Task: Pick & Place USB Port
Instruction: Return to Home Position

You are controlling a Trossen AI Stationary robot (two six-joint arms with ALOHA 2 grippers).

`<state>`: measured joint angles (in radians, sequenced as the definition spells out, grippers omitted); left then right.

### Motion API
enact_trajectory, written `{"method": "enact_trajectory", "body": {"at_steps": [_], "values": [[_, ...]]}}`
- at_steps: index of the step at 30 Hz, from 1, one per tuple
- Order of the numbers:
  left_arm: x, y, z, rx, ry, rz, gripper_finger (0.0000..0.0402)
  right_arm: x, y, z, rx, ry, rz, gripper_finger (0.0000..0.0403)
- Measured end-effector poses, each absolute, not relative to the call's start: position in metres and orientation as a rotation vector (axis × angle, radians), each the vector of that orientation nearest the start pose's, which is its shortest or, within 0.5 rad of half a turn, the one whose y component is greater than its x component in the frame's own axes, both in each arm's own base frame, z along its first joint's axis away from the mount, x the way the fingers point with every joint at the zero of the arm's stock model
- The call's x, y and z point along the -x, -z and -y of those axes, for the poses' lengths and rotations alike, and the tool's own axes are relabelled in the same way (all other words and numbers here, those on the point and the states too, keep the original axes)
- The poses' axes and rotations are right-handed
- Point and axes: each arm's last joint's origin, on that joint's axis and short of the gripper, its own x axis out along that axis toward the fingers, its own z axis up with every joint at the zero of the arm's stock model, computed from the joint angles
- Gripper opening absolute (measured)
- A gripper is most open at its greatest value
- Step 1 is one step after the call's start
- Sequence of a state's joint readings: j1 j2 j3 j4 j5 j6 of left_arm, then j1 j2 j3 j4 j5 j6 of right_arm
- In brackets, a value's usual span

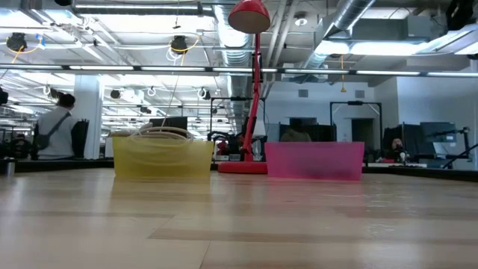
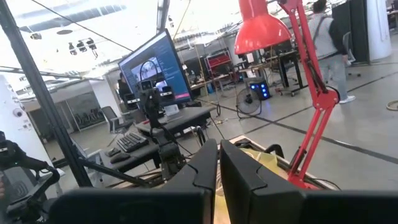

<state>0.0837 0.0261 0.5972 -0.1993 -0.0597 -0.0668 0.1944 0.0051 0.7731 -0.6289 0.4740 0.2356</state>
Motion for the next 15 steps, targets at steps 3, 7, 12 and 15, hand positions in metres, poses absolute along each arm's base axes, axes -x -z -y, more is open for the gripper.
{"method": "enact_trajectory", "body": {"at_steps": [3, 7, 12, 15], "values": [[-0.019, -0.328, -0.004, 0.064, -0.166, 0.377, 0.0032, 0.014, -0.331, 0.016, -0.279, 0.263, 0.162, 0.0012], [-0.021, -0.325, -0.005, 0.071, -0.191, 0.351, 0.0032, 0.010, -0.327, 0.016, -0.274, 0.268, 0.145, 0.0012], [-0.036, -0.305, -0.004, 0.055, -0.116, 0.273, 0.0032, -0.002, -0.314, 0.013, -0.291, 0.272, 0.100, 0.0012], [-0.048, -0.289, -0.005, 0.060, -0.104, 0.238, 0.0032, -0.013, -0.303, 0.011, -0.307, 0.289, 0.085, 0.0012]]}}
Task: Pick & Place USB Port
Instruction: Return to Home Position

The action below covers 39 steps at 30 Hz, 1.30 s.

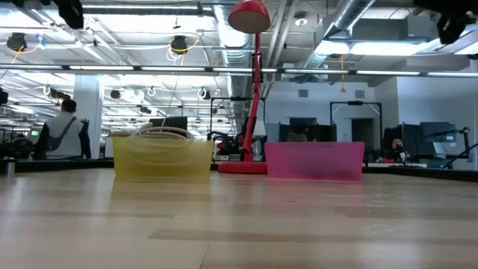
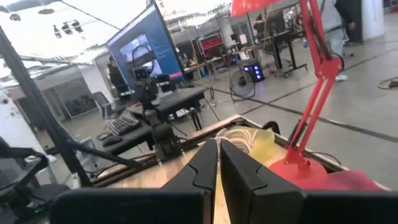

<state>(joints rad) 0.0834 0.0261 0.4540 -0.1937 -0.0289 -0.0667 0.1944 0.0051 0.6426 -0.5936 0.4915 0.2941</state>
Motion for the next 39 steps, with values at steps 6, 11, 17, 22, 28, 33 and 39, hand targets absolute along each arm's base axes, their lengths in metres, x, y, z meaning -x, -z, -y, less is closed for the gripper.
{"method": "enact_trajectory", "body": {"at_steps": [6, 11, 17, 22, 28, 33, 39], "values": [[-0.063, -0.269, -0.006, 0.044, -0.105, 0.262, 0.0032, -0.034, -0.282, 0.009, -0.306, 0.352, 0.085, 0.0012], [-0.072, -0.250, -0.007, 0.062, -0.105, 0.217, 0.0032, -0.045, -0.266, 0.007, -0.297, 0.388, 0.068, 0.0012], [-0.082, -0.231, -0.008, 0.060, -0.104, 0.232, 0.0032, -0.055, -0.246, 0.006, -0.334, 0.422, 0.026, 0.0012], [-0.090, -0.211, -0.008, 0.070, -0.102, 0.253, 0.0032, -0.063, -0.227, 0.005, -0.347, 0.456, -0.017, 0.0012], [-0.095, -0.191, -0.009, 0.087, -0.098, 0.279, 0.0032, -0.071, -0.211, 0.004, -0.355, 0.461, -0.032, 0.0012], [-0.095, -0.191, -0.009, 0.071, -0.101, 0.276, 0.0032, -0.076, -0.199, 0.003, -0.342, 0.464, -0.049, 0.0012], [-0.096, -0.190, -0.009, 0.057, -0.103, 0.264, 0.0032, -0.081, -0.185, 0.003, -0.332, 0.514, -0.042, 0.0012]]}}
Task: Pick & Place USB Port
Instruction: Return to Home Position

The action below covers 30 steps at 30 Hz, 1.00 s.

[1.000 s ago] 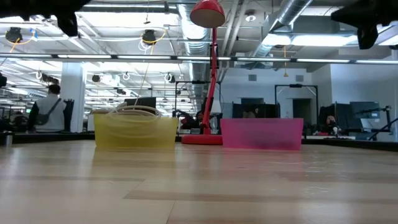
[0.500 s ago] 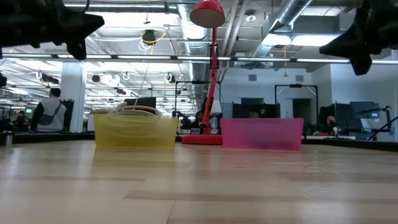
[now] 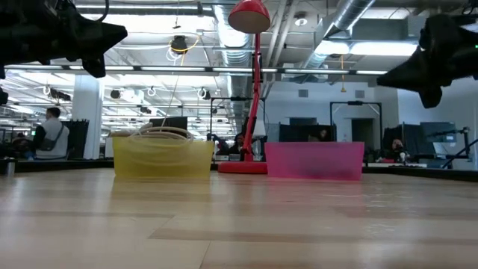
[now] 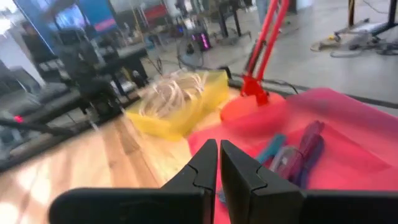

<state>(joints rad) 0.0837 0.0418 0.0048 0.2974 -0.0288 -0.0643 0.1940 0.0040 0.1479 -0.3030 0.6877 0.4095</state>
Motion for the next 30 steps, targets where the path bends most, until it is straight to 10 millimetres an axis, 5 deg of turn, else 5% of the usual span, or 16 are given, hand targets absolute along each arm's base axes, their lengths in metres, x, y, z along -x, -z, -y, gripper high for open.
{"method": "enact_trajectory", "body": {"at_steps": [12, 30], "values": [[-0.096, -0.190, -0.009, 0.058, -0.103, 0.264, 0.0032, -0.086, -0.203, -0.006, -0.258, 0.161, 0.091, 0.0012], [-0.096, -0.190, -0.009, 0.074, -0.101, 0.260, 0.0032, -0.087, -0.202, -0.010, -0.232, 0.055, 0.069, 0.0012]]}}
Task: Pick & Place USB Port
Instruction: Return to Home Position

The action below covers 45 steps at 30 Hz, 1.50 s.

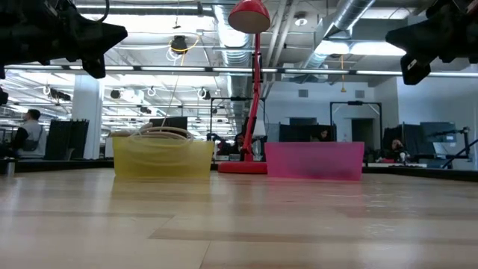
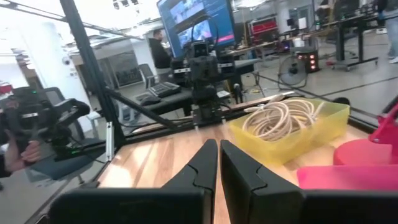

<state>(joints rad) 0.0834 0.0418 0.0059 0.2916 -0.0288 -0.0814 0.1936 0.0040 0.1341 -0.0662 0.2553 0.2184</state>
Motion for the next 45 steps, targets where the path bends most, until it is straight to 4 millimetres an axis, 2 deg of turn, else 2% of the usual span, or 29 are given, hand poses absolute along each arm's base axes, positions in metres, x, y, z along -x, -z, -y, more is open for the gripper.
{"method": "enact_trajectory", "body": {"at_steps": [6, 14, 22, 30, 45], "values": [[-0.096, -0.190, -0.009, 0.079, -0.101, 0.257, 0.0032, -0.087, -0.203, -0.011, -0.222, 0.010, 0.071, 0.0012], [-0.096, -0.190, -0.009, 0.079, -0.101, 0.257, 0.0032, -0.087, -0.204, -0.002, -0.184, 0.103, 0.090, 0.0012], [-0.096, -0.190, -0.009, 0.102, -0.098, 0.258, 0.0032, -0.087, -0.203, 0.007, -0.197, 0.094, 0.090, 0.0012], [-0.096, -0.190, -0.009, 0.102, -0.098, 0.259, 0.0032, -0.097, -0.169, 0.010, -0.270, 0.095, 0.027, 0.0012], [-0.096, -0.190, -0.009, 0.101, -0.098, 0.257, 0.0032, -0.097, -0.167, 0.010, -0.209, 0.098, 0.023, 0.0012]]}}
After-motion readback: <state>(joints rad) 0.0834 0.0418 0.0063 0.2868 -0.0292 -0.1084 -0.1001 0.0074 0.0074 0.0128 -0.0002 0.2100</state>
